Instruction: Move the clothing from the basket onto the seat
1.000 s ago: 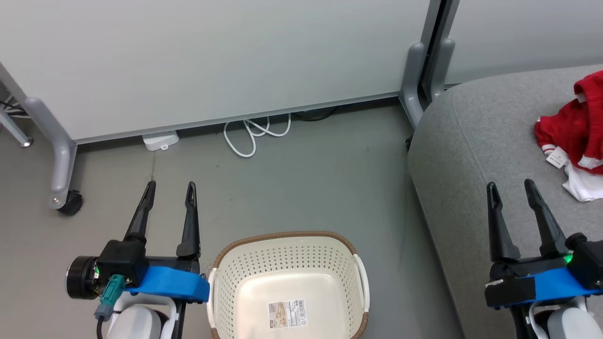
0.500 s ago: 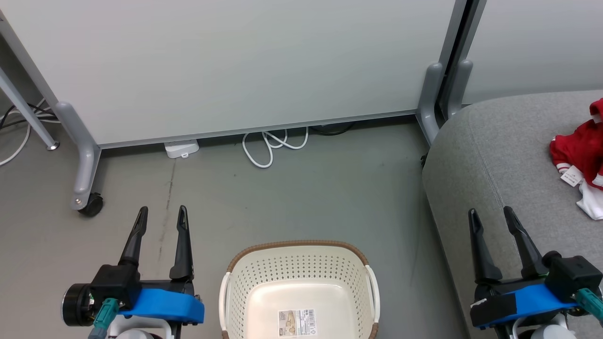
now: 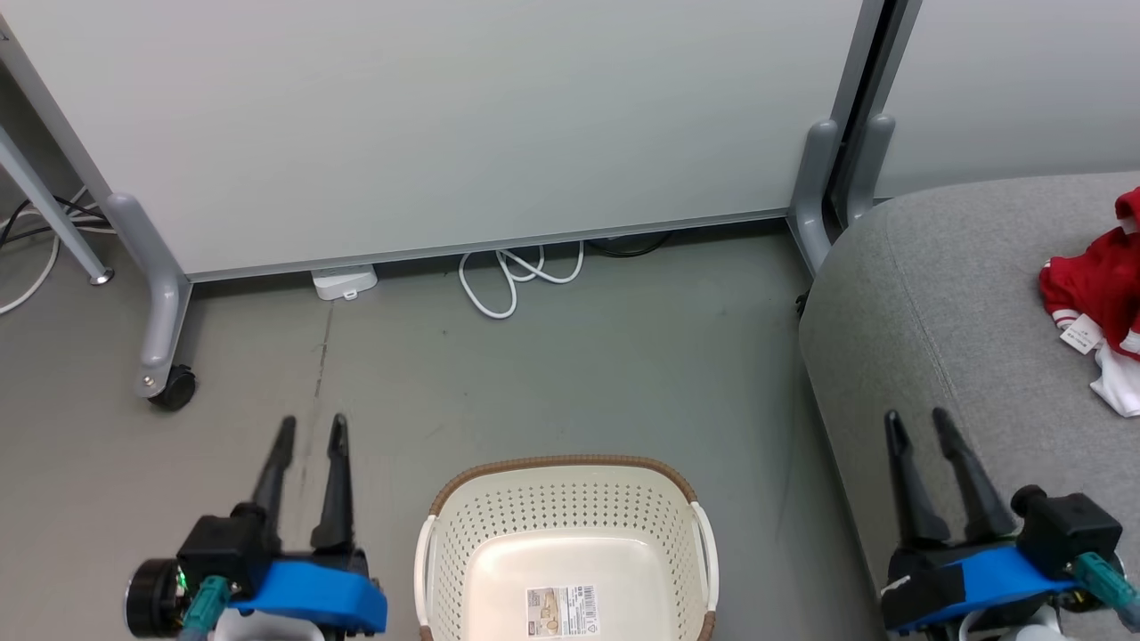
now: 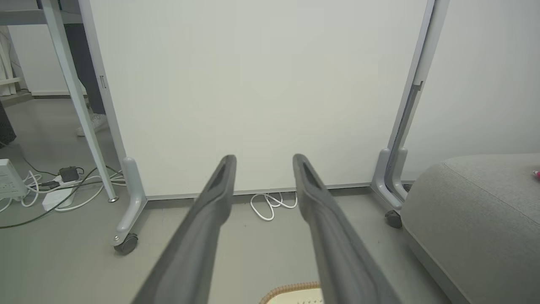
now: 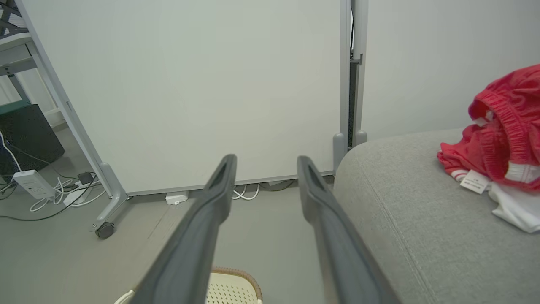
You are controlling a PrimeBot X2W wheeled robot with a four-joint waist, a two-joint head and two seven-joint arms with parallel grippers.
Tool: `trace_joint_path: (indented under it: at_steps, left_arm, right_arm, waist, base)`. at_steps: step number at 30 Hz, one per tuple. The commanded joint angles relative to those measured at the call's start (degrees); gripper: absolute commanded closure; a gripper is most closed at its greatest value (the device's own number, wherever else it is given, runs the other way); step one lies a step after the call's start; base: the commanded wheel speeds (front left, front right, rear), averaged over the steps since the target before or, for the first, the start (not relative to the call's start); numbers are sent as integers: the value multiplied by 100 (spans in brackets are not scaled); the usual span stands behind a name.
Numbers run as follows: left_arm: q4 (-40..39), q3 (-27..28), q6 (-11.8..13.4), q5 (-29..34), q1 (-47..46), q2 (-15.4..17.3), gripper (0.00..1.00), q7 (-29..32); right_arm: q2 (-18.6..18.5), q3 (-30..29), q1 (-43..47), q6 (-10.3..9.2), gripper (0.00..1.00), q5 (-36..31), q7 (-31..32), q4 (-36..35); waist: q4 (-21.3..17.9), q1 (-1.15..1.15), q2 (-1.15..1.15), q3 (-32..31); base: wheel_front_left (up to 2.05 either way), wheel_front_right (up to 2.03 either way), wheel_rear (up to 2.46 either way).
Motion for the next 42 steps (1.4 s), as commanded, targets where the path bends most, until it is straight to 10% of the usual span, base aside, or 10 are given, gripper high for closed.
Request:
trace_joint_path:
  at_steps: [1, 42]
  left_arm:
    - [8, 2, 0, -10, 0, 0, 100, 4]
    - [84, 368, -50, -3772, -74, -7, 100, 964]
  right_arm:
    - [0, -1, -1, 0, 100, 9, 4, 8]
    - [74, -242, -107, 0, 100, 3587, 970, 160]
  waist:
    - [0, 0, 0, 0]
    - [-124, 0, 0, -61]
  base:
    - [0, 0, 0]
    - [0, 0, 0]
